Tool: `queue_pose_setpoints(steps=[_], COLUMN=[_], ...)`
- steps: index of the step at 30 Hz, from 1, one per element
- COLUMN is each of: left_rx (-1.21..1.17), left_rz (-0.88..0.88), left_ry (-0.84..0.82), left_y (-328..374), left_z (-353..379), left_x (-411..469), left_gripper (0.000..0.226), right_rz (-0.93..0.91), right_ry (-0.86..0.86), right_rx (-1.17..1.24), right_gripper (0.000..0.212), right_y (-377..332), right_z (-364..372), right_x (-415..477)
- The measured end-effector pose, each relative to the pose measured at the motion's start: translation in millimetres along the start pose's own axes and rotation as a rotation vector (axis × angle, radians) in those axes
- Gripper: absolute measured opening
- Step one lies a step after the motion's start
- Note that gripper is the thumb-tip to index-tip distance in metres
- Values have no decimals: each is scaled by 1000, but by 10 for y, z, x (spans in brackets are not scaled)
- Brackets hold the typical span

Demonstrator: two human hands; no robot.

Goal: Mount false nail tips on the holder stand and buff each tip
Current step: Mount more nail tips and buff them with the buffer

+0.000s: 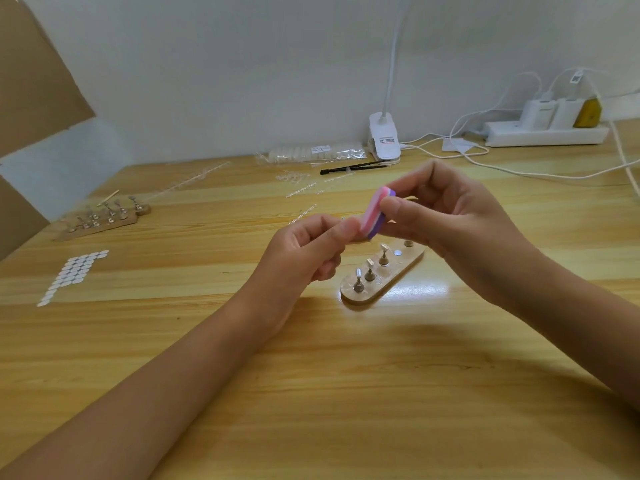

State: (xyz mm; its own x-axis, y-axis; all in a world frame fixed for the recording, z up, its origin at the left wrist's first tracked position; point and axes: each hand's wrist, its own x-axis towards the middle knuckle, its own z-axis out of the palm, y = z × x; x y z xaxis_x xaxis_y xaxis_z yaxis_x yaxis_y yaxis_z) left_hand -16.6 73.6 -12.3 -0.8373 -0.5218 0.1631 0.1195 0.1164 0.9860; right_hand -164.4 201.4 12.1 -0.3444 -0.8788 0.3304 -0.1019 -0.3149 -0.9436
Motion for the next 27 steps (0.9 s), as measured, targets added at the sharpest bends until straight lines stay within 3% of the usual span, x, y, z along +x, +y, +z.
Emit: queue_pose_setpoints(steps=[5, 13, 19, 24, 27], left_rx=[131, 232, 242, 201, 212], left_rz=[45, 185, 196, 168, 147], left_ry=[12, 61, 87, 49, -8], left_y=[-19, -46, -74, -67, -77], left_z=[22, 48, 21, 4, 20], left_x=[-32, -55, -17, -4, -19], left_gripper=[32, 22, 40, 23, 17], right_rz=[118, 104, 63, 83, 58], right_ry=[-135, -299, -176, -239, -185], right_rx=[-83, -193, -134, -132, -112], right_gripper=[34, 23, 29, 33, 29], right_y=[-31, -45, 32, -20, -13], right_z=[-104, -159, -107, -139, -136], right_x=[46, 43, 31, 41, 46])
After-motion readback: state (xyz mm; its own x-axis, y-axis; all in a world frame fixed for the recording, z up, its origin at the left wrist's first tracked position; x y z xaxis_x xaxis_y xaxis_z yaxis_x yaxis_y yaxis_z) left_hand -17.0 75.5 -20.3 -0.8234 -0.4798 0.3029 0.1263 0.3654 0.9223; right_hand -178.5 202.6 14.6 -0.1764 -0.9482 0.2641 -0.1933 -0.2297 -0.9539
